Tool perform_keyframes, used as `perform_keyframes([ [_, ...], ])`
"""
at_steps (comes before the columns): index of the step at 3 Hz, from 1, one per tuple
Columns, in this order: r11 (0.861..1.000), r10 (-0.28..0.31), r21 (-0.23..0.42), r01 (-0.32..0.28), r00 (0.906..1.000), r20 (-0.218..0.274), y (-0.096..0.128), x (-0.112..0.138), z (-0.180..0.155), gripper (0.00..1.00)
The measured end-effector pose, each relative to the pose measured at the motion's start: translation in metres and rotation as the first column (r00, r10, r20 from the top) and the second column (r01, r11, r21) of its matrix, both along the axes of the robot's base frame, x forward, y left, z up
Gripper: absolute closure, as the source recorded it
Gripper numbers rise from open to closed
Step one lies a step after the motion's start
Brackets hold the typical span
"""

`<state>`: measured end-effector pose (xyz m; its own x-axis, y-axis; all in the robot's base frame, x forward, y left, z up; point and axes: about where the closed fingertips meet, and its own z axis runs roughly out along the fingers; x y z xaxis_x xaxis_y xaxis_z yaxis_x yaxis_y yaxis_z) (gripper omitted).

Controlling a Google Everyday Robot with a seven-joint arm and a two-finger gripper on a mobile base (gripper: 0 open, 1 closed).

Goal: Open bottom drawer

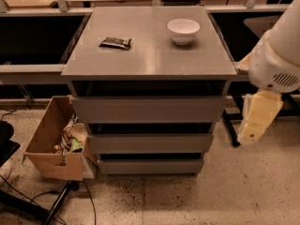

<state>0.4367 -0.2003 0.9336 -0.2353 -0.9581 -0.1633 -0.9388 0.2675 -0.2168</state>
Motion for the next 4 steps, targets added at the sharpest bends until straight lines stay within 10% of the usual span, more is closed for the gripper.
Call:
perform_keyframes([
  [2, 0.986, -0.140, -0.100, 0.132, 0.9866, -0.083, 0.013, 0.030, -0.220, 0.00],
  [3, 0.988, -0.149, -0.055, 0.146, 0.9869, -0.061, 0.024, 0.052, -0.290, 0.00],
  [4, 0.988, -0.147, -0.058, 0.144, 0.9877, -0.052, 0.025, 0.050, -0.291, 0.00],
])
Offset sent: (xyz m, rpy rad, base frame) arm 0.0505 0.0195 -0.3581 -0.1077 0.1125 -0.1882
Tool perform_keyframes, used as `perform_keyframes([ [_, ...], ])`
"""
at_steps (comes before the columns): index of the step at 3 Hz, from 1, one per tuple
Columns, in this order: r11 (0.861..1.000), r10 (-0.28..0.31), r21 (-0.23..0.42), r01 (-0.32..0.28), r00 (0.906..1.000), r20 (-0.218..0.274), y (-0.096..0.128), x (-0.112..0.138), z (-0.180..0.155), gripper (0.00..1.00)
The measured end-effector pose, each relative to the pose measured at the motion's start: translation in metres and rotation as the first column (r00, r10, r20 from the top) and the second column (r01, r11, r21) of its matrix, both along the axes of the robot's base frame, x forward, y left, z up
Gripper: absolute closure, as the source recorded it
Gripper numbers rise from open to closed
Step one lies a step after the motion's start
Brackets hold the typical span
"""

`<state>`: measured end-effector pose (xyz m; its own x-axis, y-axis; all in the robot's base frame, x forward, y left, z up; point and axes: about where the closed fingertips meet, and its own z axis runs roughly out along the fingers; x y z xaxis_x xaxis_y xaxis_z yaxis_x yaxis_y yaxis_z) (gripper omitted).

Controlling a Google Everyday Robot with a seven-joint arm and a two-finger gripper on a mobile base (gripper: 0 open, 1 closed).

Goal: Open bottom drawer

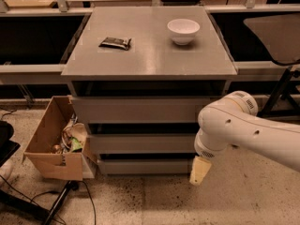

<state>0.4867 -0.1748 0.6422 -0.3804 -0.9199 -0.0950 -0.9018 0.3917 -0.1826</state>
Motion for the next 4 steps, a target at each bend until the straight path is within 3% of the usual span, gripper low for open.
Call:
perform_keyframes([
  [1, 1.000, 0.013, -0.018, -0.013, 0.9999, -0.008, -0.005, 0.024, -0.042, 0.00],
  [3, 0.990, 0.124, -0.055, -0.128, 0.9901, -0.065, -0.039, 0.064, -0.235, 0.00],
  [4, 0.987, 0.155, -0.032, -0.158, 0.9851, -0.074, -0.046, 0.080, -0.277, 0.00],
])
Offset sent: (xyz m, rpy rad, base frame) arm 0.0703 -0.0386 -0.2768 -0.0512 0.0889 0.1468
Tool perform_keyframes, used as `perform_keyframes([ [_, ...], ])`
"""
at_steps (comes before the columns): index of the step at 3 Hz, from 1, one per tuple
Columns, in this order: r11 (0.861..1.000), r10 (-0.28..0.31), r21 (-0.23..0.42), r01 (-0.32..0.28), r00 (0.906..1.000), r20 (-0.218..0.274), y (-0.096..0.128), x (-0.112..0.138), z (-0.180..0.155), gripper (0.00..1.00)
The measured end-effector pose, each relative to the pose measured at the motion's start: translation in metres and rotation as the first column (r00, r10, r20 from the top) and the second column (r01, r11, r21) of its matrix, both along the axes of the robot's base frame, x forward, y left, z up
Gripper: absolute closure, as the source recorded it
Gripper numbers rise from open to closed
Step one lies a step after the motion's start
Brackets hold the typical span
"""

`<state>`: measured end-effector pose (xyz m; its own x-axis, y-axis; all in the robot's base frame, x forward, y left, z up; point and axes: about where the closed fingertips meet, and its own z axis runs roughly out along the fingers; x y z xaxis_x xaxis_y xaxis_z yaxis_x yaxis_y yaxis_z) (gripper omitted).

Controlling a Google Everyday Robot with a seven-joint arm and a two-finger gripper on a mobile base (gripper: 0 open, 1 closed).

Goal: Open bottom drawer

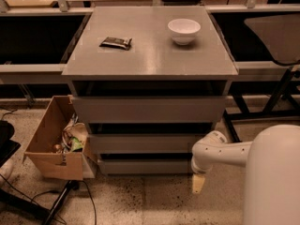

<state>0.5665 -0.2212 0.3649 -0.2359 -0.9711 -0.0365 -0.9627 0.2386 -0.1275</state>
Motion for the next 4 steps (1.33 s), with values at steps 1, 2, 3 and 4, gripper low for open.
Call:
perform_keyframes([
  [1, 1.000, 0.015, 0.000, -0.015, 0.9998, -0.008, 0.003, 0.000, -0.011, 0.00],
  [2, 0.999, 0.038, -0.009, -0.038, 0.9990, -0.021, 0.009, -0.003, -0.024, 0.00],
  [3, 0.986, 0.166, -0.021, -0.166, 0.9861, -0.010, 0.025, 0.015, -0.058, 0.00],
  [4, 0.958, 0.283, -0.037, -0.283, 0.9592, -0.010, 0.036, 0.034, -0.092, 0.00],
])
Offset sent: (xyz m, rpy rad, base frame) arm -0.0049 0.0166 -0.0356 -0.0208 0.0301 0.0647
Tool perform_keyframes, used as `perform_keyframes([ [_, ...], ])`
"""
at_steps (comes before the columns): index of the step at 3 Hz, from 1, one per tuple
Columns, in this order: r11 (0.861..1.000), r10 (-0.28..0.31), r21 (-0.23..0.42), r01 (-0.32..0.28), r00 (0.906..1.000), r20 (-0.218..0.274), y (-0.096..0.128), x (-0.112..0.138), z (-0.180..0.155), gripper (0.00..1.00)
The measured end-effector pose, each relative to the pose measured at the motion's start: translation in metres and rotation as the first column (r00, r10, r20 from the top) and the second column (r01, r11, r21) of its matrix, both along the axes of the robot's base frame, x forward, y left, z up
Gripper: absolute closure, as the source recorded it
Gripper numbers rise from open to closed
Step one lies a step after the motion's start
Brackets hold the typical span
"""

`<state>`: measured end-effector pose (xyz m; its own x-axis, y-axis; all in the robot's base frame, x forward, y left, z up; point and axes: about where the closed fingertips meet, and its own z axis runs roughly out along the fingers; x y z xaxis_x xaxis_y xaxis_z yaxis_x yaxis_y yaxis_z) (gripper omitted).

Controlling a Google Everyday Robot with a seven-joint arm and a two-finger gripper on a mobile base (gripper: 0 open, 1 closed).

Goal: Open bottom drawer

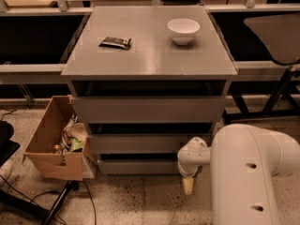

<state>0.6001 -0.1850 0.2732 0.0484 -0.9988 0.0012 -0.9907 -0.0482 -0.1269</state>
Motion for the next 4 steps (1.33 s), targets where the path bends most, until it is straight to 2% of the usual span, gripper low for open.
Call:
perform_keyframes([
  [1, 0.998, 0.056, -0.029, -0.056, 0.9984, -0.003, 0.002, 0.013, -0.025, 0.00],
  [2, 0.996, 0.043, -0.073, -0.043, 0.9991, 0.001, -0.006, 0.025, -0.045, 0.00],
  [4, 0.998, -0.009, -0.056, 0.010, 0.9994, 0.033, -0.005, 0.042, -0.069, 0.00],
])
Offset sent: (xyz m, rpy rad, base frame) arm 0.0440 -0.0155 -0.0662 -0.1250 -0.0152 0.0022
